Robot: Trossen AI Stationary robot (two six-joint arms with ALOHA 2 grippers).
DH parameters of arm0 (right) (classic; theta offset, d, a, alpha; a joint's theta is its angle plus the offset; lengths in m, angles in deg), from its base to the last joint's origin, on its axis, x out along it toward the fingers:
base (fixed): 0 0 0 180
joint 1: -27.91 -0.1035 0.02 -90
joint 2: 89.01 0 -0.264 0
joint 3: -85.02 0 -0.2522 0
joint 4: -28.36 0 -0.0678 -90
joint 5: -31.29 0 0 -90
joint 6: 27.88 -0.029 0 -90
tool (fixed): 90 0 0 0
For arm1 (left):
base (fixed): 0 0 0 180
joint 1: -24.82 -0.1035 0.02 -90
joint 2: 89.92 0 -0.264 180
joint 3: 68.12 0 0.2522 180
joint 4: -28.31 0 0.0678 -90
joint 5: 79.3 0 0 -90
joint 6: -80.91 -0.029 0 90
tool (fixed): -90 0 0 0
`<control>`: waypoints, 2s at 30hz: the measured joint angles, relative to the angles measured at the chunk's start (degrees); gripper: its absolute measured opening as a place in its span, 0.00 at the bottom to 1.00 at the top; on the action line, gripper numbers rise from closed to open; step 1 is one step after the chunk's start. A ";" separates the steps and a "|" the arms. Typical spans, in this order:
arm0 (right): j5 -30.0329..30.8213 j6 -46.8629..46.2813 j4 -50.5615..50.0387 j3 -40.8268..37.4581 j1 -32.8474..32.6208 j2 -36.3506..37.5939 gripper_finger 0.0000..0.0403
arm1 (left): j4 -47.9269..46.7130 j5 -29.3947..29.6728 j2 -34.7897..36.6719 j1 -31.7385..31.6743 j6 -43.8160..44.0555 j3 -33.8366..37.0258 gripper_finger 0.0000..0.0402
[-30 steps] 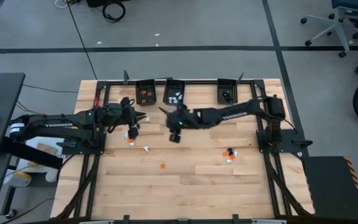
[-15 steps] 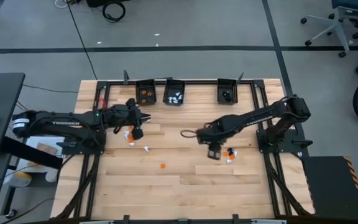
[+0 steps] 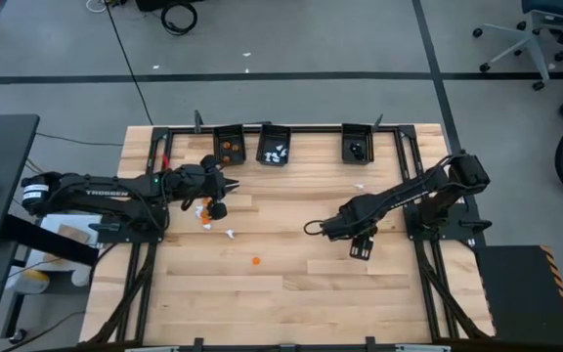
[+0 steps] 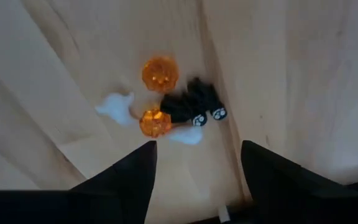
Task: Sort Halloween decoration
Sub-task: Put the white ghost toy into the middle black bin
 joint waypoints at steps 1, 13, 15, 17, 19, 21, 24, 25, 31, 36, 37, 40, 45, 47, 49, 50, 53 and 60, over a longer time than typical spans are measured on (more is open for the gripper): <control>-0.32 0.13 0.03 -0.64 -0.12 0.00 0.59 | 0.00 0.00 0.00 0.00 -0.39 0.00 0.07; -0.86 2.96 4.00 -8.70 -3.30 0.00 0.58 | 0.00 0.00 0.00 0.00 -0.73 0.00 0.07; -0.77 3.63 6.32 -9.83 -3.66 0.00 0.58 | 0.03 0.00 0.00 0.00 -0.72 0.00 0.07; -0.68 4.62 7.98 -11.11 -3.86 0.00 0.58 | 0.01 0.00 0.00 0.00 -0.72 0.00 0.07; -0.63 5.31 9.90 -12.13 -3.86 0.00 0.58 | 0.01 0.00 0.00 0.02 -0.72 0.00 0.07; -0.64 6.01 10.94 -12.80 -3.83 0.00 0.58 | 0.02 0.00 0.00 0.02 -0.72 0.00 0.07; -0.24 8.11 12.17 -13.03 -3.83 0.04 0.56 | 0.01 0.00 0.00 0.02 -0.72 0.00 0.07; -0.22 9.04 12.52 -13.05 -3.83 0.04 0.55 | 0.03 0.00 0.00 0.02 -0.72 0.00 0.07; -0.92 13.14 14.03 -13.16 -3.83 0.04 0.44 | -0.01 0.00 0.00 0.02 -0.85 0.00 0.07; -0.99 13.47 14.86 -12.87 -3.81 0.02 0.35 | -0.01 0.00 0.00 0.02 -0.96 0.00 0.07; -0.95 13.21 14.98 -12.80 -3.81 0.02 0.33 | -0.01 0.00 0.00 0.02 -0.96 0.00 0.07; -0.81 12.17 14.94 -12.70 -3.81 0.02 0.30 | -0.01 0.00 0.00 0.02 -0.98 0.00 0.07; -0.05 9.18 14.99 -12.53 -3.47 0.17 0.26 | -0.01 0.00 0.00 0.02 -1.00 0.00 0.07; 0.04 8.55 15.41 -12.30 -3.24 0.15 0.26 | -0.03 0.00 0.00 0.02 -1.00 0.00 0.07; 0.04 7.87 16.13 -12.20 -2.93 0.17 0.26 | -0.01 0.00 0.00 0.02 -1.00 0.00 0.07; 0.04 7.37 16.31 -12.18 -2.73 0.17 0.26 | -0.03 0.00 0.00 0.02 -1.00 0.00 0.07; -0.02 5.51 16.87 -12.17 -1.97 0.22 0.25 | -0.06 0.00 0.00 0.02 -1.00 0.00 0.07; 1.93 3.68 20.20 -12.07 -0.79 2.01 0.25 | -0.06 0.00 0.00 0.02 -1.02 0.00 0.07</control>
